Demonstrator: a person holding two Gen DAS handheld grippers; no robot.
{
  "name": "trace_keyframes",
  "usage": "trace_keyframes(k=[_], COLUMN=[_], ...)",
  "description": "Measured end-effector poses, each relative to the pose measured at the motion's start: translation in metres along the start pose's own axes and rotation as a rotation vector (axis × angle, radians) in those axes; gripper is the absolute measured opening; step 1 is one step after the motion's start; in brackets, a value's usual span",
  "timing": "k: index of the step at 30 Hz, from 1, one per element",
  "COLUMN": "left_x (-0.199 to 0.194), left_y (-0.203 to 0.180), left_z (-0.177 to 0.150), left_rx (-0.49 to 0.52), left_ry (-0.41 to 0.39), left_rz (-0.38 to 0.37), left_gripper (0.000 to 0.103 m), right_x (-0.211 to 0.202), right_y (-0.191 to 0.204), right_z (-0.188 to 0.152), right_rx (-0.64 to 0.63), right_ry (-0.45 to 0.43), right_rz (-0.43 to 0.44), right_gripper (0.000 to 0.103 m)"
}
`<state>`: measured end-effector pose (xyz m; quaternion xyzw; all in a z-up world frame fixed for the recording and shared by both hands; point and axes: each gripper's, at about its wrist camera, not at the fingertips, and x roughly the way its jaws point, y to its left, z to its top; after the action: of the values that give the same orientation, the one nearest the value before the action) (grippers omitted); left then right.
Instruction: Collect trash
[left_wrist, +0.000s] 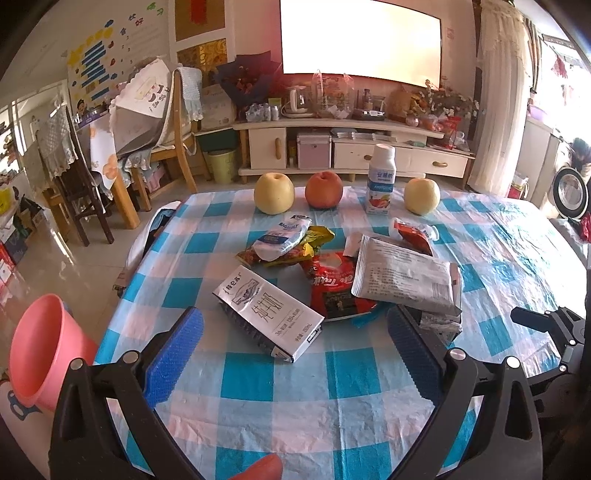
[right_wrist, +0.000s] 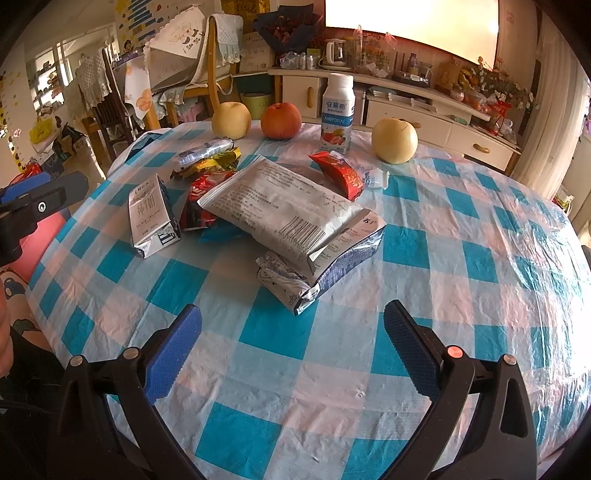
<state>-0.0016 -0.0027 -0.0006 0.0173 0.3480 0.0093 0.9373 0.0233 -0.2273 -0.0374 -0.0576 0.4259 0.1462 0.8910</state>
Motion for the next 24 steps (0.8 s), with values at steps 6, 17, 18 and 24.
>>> trace_keyframes(k=[6,17,18,24], left_x=[0.0,0.0,0.0002,0.0002], left_y=[0.0011,0.0017,0.0034,0.0016], left_z=[0.0004,0.0012,0.0012,0.0008], left_rx=[0.003,0.003,0.001,0.004], left_ry=[0.002,0.003,0.005,0.003], left_rz=[-0.003,0.004,0.002,0.004], left_gripper=[0.098,0.098,0.098,0.098], right_x=[0.0009,0.0,0.001,0.0005], right_y=[0.0009,-0.0002,0.0012,0.0005], right_z=[-0.0002,0.0001,-0.0003,0.0], right_rx=[0.001,0.001,0.0,-0.001], right_ry=[0.002,0.001,0.0,0.001], right_rz=[-0.002,-0.001,-0.001,-0.003], right_gripper=[0.099,0.099,0.099,0.099])
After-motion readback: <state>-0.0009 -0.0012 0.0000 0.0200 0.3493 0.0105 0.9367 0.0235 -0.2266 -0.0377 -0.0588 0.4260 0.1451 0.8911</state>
